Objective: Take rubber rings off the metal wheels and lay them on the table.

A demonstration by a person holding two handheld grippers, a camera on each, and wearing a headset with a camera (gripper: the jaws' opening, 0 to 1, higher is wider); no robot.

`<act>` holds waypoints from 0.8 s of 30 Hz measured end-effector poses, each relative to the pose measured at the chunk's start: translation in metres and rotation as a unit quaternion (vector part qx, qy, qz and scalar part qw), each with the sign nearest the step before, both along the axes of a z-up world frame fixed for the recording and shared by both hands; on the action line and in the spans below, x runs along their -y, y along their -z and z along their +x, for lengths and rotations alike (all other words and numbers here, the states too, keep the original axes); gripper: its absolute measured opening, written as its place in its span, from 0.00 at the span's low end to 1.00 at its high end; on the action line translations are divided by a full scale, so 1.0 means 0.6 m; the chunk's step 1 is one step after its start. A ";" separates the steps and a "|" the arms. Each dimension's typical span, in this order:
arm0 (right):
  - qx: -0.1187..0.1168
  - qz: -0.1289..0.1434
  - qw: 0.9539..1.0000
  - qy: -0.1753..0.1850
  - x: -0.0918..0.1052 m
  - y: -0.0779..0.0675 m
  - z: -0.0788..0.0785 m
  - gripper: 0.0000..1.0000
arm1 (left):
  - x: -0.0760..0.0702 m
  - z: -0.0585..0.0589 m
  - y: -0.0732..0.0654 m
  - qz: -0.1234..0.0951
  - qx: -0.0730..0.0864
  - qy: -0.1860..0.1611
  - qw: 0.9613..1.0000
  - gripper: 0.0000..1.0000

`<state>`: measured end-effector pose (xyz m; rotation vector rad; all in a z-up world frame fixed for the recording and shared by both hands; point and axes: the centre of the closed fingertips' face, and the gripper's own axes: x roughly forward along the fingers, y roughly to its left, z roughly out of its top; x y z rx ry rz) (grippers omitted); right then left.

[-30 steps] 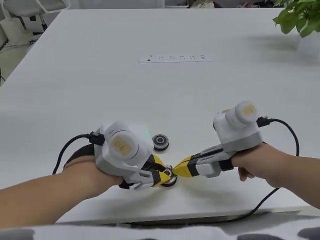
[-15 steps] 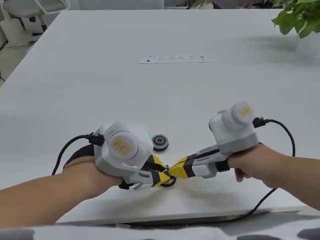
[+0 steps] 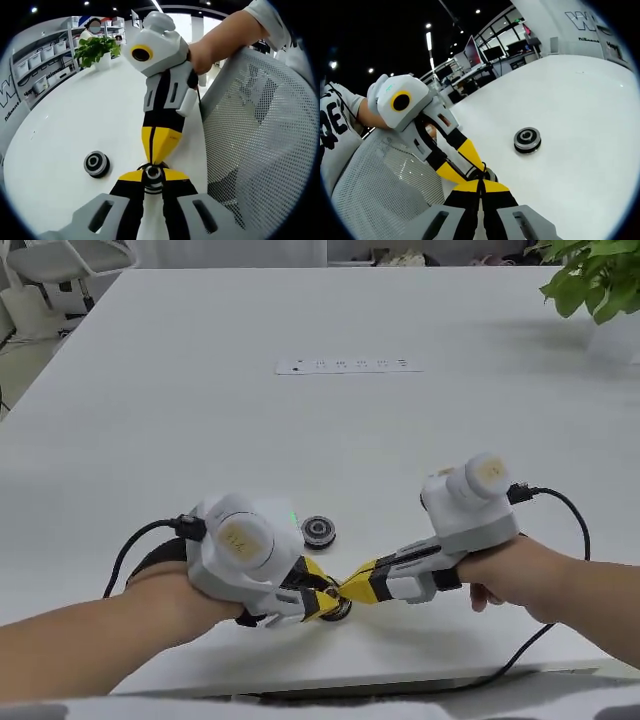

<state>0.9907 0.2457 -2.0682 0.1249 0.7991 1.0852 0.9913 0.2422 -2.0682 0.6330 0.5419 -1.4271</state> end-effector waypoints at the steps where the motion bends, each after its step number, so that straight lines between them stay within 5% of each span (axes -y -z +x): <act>1: 0.000 0.000 1.000 0.000 0.000 0.000 0.000 0.00 | 0.000 0.000 0.000 0.001 0.000 0.000 1.000 0.08; 20: 0.008 0.008 1.000 -0.003 0.002 -0.010 -0.003 0.00 | -0.011 -0.012 -0.024 0.002 -0.015 0.016 1.000 0.21; 24: 0.009 0.011 1.000 -0.004 0.002 -0.013 -0.003 0.00 | -0.015 -0.013 -0.038 -0.012 -0.031 0.004 0.999 0.25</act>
